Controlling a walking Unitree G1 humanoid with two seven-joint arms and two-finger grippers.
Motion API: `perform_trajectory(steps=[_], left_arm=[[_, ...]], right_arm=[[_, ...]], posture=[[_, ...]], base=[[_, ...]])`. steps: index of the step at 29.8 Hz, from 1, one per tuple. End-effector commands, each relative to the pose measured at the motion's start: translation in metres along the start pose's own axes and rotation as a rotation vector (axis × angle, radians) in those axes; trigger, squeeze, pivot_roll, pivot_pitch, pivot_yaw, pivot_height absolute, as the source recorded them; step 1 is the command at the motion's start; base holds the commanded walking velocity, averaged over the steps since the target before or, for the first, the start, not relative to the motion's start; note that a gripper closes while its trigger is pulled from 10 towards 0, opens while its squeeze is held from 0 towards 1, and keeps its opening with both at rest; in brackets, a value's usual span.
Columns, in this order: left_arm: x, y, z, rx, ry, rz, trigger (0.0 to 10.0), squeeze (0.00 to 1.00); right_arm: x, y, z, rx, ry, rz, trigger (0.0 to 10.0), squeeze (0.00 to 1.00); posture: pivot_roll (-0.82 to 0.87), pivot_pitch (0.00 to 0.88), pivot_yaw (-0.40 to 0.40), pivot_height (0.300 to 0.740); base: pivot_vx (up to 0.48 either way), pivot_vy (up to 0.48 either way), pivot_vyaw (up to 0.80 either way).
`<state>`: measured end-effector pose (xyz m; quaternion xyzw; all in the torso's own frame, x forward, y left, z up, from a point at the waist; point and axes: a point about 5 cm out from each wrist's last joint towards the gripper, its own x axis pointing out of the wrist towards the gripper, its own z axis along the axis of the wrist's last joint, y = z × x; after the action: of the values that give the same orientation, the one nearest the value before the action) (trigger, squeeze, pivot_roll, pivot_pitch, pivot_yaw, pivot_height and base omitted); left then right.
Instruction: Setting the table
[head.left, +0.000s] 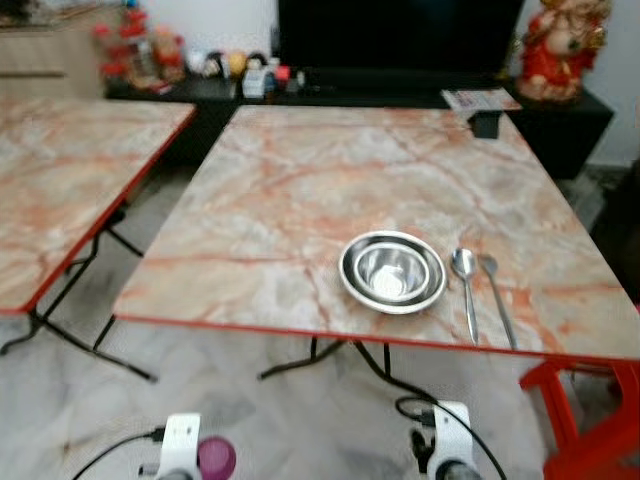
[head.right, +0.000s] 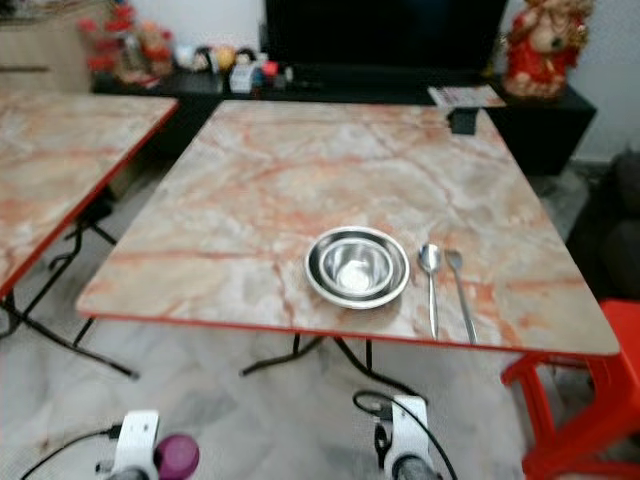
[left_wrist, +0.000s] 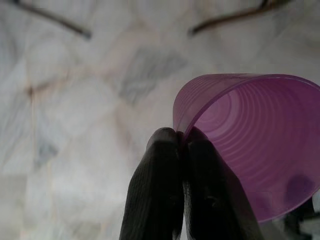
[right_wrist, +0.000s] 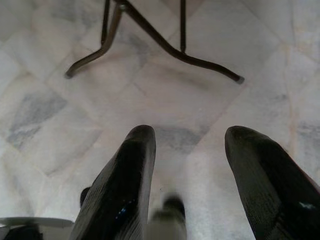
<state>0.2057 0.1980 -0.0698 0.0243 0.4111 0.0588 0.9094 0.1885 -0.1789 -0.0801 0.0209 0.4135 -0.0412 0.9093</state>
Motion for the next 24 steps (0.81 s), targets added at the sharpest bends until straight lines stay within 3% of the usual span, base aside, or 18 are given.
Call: perform_trajectory(steps=[1, 15, 21, 24], left_arm=[[-0.0016, -0.0048, -0.0072, -0.022, 0.013, -0.017, 10.0, 0.00], [-0.0017, -0.0058, -0.0082, 0.013, 0.020, -0.015, 10.0, 0.00], [-0.0019, -0.0061, -0.0087, 0.015, 0.021, -0.016, 10.0, 0.00], [-0.0018, -0.0056, -0.0085, 0.017, 0.021, -0.014, 10.0, 0.00]], right_arm=[[-0.0008, -0.0055, -0.0022, 0.001, 0.009, -0.015, 10.0, 0.00], [-0.0008, -0.0070, -0.0015, 0.005, 0.006, -0.022, 10.0, 0.00], [-0.0009, -0.0070, -0.0019, 0.014, 0.005, -0.018, 10.0, 0.00], [-0.0008, -0.0075, -0.0012, 0.003, 0.004, -0.017, 10.0, 0.00]], posture=[[-0.06, 0.000, 0.023, 0.740], [-0.07, 0.000, 0.021, 0.740], [-0.07, 0.000, 0.019, 0.740], [-0.07, 0.000, 0.016, 0.740]], base=[[0.000, 0.000, 0.00], [0.000, 0.000, 0.00], [0.000, 0.000, -0.69], [0.000, -0.187, 0.00]])
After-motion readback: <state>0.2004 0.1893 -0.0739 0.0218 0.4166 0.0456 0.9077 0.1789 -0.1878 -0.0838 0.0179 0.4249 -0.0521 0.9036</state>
